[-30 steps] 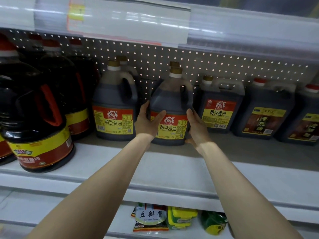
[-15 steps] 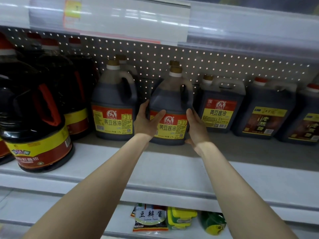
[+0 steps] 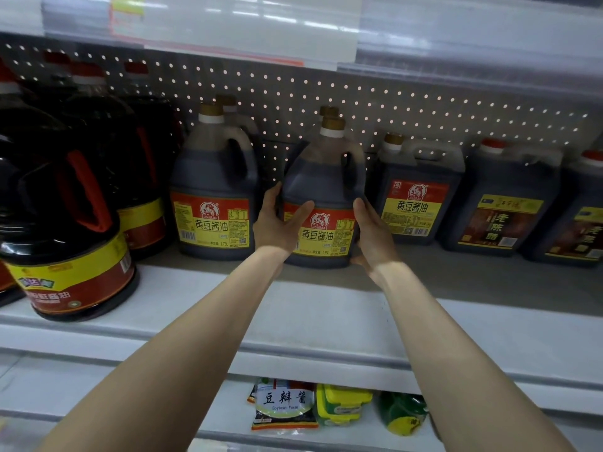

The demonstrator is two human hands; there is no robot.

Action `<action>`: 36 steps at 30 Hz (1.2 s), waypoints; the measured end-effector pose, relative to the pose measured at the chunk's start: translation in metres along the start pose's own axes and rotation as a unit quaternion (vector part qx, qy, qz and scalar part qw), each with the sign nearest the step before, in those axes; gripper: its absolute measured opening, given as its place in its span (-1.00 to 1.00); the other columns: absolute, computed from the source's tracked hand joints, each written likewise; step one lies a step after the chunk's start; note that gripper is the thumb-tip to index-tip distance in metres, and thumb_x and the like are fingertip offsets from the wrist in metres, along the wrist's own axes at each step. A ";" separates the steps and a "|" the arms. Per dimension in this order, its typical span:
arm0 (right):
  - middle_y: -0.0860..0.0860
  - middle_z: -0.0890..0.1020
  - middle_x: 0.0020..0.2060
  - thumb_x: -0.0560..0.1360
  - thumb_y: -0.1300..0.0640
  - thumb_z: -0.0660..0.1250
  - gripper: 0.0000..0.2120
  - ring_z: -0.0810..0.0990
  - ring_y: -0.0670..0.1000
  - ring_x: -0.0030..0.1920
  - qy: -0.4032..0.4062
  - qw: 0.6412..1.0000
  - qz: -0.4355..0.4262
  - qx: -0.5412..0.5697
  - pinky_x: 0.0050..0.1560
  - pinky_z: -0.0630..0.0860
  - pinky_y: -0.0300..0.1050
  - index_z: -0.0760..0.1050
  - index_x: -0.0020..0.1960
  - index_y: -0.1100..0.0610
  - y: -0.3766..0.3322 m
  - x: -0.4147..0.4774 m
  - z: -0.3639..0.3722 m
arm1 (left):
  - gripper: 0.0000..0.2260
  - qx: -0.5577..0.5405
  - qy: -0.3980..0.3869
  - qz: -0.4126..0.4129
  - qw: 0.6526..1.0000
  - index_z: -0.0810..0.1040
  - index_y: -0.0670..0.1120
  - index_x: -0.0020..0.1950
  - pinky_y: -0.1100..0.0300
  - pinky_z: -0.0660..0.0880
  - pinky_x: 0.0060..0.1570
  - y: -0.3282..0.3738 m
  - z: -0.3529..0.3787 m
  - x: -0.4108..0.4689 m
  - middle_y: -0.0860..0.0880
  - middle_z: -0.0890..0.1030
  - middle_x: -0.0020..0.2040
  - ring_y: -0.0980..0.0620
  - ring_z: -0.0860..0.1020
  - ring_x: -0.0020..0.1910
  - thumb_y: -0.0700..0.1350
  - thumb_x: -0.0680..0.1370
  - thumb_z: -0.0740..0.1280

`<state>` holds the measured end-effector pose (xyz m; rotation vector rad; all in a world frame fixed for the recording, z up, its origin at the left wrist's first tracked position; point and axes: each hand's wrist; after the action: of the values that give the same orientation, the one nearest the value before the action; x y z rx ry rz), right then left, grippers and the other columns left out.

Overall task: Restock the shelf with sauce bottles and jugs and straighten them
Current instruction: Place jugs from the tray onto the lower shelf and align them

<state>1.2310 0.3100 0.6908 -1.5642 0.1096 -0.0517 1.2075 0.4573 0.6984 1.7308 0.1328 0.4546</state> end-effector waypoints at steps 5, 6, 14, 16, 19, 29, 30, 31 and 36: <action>-0.14 0.56 -0.02 0.59 -0.20 0.13 -0.49 0.56 -0.05 0.01 0.004 1.000 -0.002 0.002 0.13 0.46 0.09 0.23 0.49 -0.09 -0.002 -0.003 0.001 | -0.44 0.003 -0.008 -0.005 1.000 0.27 0.00 0.47 0.24 0.39 0.09 0.001 0.000 0.001 0.00 0.49 0.34 -0.05 0.48 0.29 0.03 0.52 0.38; -0.13 0.56 0.00 0.59 -0.21 0.13 -0.49 0.56 -0.03 0.03 0.005 1.000 -0.001 0.002 0.15 0.46 0.09 0.23 0.49 -0.09 -0.002 -0.003 0.001 | -0.44 0.007 -0.009 -0.005 1.000 0.27 0.00 0.47 0.23 0.40 0.11 0.001 0.000 0.001 0.00 0.49 0.35 -0.06 0.48 0.29 0.03 0.53 0.38; -0.04 0.54 0.20 0.60 -0.14 0.17 -0.51 0.53 0.02 0.18 0.034 0.998 -0.034 -0.051 0.28 0.44 0.07 0.28 0.49 -0.05 -0.007 -0.022 0.003 | -0.31 -0.003 -0.082 -0.041 0.996 0.11 0.09 0.55 -0.04 0.39 0.34 0.006 -0.013 -0.006 0.02 0.40 0.44 -0.07 0.40 0.39 0.12 0.51 0.36; -0.02 0.45 0.37 0.58 -0.11 0.22 -0.46 0.42 0.07 0.36 0.038 0.997 -0.039 -0.056 0.35 0.38 0.03 0.24 0.51 -0.02 -0.007 -0.033 0.002 | -0.32 -0.018 -0.092 -0.042 0.995 0.11 0.01 0.56 0.14 0.36 0.31 0.007 -0.018 -0.013 0.01 0.38 0.45 -0.02 0.36 0.41 0.05 0.53 0.36; 0.02 0.42 0.40 0.58 -0.01 0.27 -0.46 0.41 0.06 0.38 0.030 0.998 -0.051 -0.026 0.35 0.38 -0.03 0.25 0.51 0.05 -0.012 -0.055 0.004 | -0.42 -0.041 -0.093 -0.047 0.994 0.22 -0.05 0.51 0.25 0.37 0.17 0.010 -0.030 -0.029 0.03 0.47 0.29 0.07 0.43 0.25 -0.03 0.54 0.36; -0.14 0.60 0.02 0.55 -0.05 0.33 -0.64 0.60 -0.05 0.09 0.027 0.998 -0.050 -0.026 0.11 0.55 -0.07 0.45 0.31 0.01 0.010 -0.156 0.019 | -0.50 0.021 -0.129 -0.026 0.991 0.42 -0.03 0.35 0.09 0.53 0.11 -0.007 -0.097 -0.112 -0.01 0.58 0.15 0.09 0.55 0.10 0.12 0.49 0.40; -0.08 0.61 0.06 0.55 -0.04 0.33 -0.61 0.61 -0.03 0.08 0.026 0.998 -0.044 -0.027 0.10 0.55 -0.08 0.44 0.33 0.03 0.015 -0.166 0.023 | -0.51 0.024 -0.132 -0.031 0.990 0.42 -0.04 0.35 0.07 0.53 0.11 -0.011 -0.105 -0.121 -0.02 0.58 0.14 0.07 0.56 0.09 0.12 0.49 0.40; -0.02 0.62 0.09 0.55 -0.04 0.33 -0.62 0.62 -0.02 0.08 0.024 0.999 -0.038 -0.029 0.10 0.55 -0.08 0.44 0.33 0.05 0.022 -0.176 0.027 | -0.51 0.024 -0.135 -0.038 0.990 0.43 -0.05 0.34 0.06 0.54 0.11 -0.015 -0.112 -0.130 -0.03 0.59 0.13 0.06 0.57 0.07 0.12 0.49 0.39; 0.01 0.65 0.04 0.55 0.02 0.33 -0.75 0.64 -0.02 0.06 0.022 0.999 -0.027 -0.036 0.07 0.58 -0.07 0.53 0.19 0.08 0.059 -0.225 0.039 | -0.61 0.017 -0.142 -0.074 0.987 0.46 -0.04 0.27 0.19 0.53 0.01 -0.045 -0.147 -0.178 0.03 0.60 0.02 0.11 0.58 -0.01 0.06 0.50 0.40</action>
<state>1.0094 0.3720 0.6400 -1.6389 0.1041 -0.1259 0.9970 0.5419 0.6360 1.7863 0.0638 0.0942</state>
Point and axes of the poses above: each hand's wrist, its own x-axis towards the middle knuckle, its own z-axis out of the palm, y = z × x
